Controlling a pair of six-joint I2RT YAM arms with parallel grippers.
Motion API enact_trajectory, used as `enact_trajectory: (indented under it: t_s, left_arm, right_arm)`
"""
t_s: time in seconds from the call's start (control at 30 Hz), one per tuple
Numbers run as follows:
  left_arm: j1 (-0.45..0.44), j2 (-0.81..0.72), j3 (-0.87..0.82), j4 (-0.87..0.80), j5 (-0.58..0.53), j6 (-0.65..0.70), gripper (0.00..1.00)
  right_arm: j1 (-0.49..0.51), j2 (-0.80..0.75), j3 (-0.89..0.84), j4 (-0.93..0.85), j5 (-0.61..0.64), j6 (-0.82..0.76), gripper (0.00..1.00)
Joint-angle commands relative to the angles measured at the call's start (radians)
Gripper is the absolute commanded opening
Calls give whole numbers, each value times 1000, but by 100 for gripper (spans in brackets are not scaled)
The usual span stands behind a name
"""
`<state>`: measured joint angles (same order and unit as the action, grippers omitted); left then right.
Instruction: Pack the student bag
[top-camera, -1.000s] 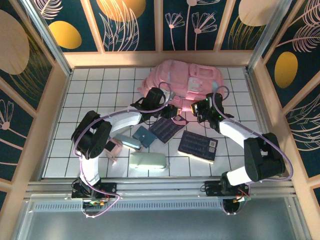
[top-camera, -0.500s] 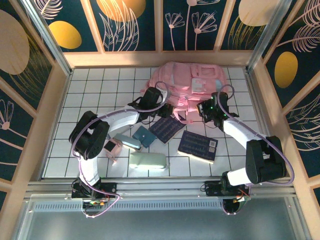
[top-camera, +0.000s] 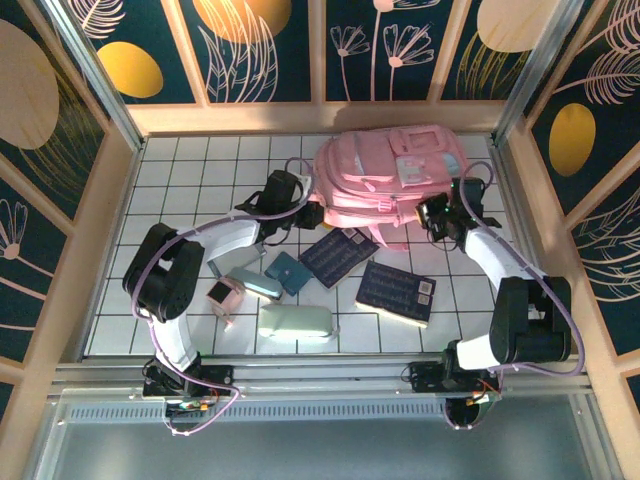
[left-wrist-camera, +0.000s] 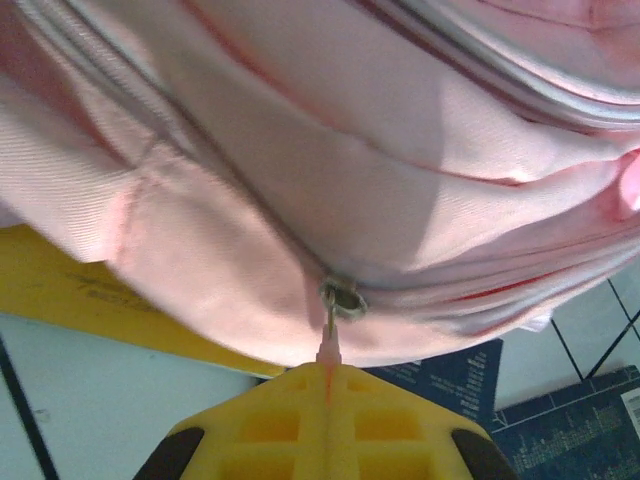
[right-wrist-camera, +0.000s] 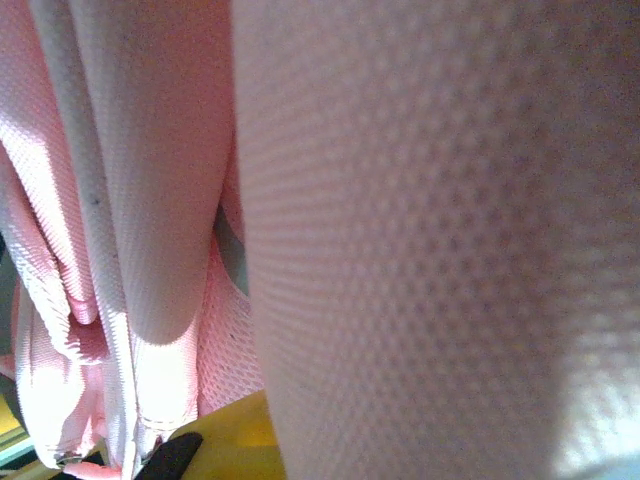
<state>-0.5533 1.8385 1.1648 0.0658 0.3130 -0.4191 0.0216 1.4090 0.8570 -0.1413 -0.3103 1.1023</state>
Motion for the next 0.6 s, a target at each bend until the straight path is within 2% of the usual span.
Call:
enact_trajectory:
  t_s: [0.0,0.17,0.23,0.4,0.43,0.47,0.5,0.53,0.57]
  left_arm:
    - [34,-16,15,-51,-36,25,0]
    - [43,10,71,-83,-21,39,0]
    - [43,13,90,-78,18,32,0]
    - [41,21,130,-103,43,36,0]
    - [41,23,135,-115,38,45,0]
    - [39,26,141,-128,35,57,8]
    - [39,32,151,-146,29,71,23]
    - [35,41,166,-171,22,95,34]
    - [31,49,180,-193,11,114,39]
  right_arm:
    - [-52,-13,76,-15,146,-64,0]
    - [-83,13,104,-23,180,-76,0]
    - [-85,38,124,-9,154,-90,18]
    - [-85,78,166,-41,112,-125,40]
    - [-82,66,157,-40,123,-133,40]
    - [-80,49,146,-36,135,-143,40]
    - [-77,33,133,-35,149,-156,41]
    - [-78,22,126,-41,160,-171,45]
    - [-75,13,124,-48,167,-191,52]
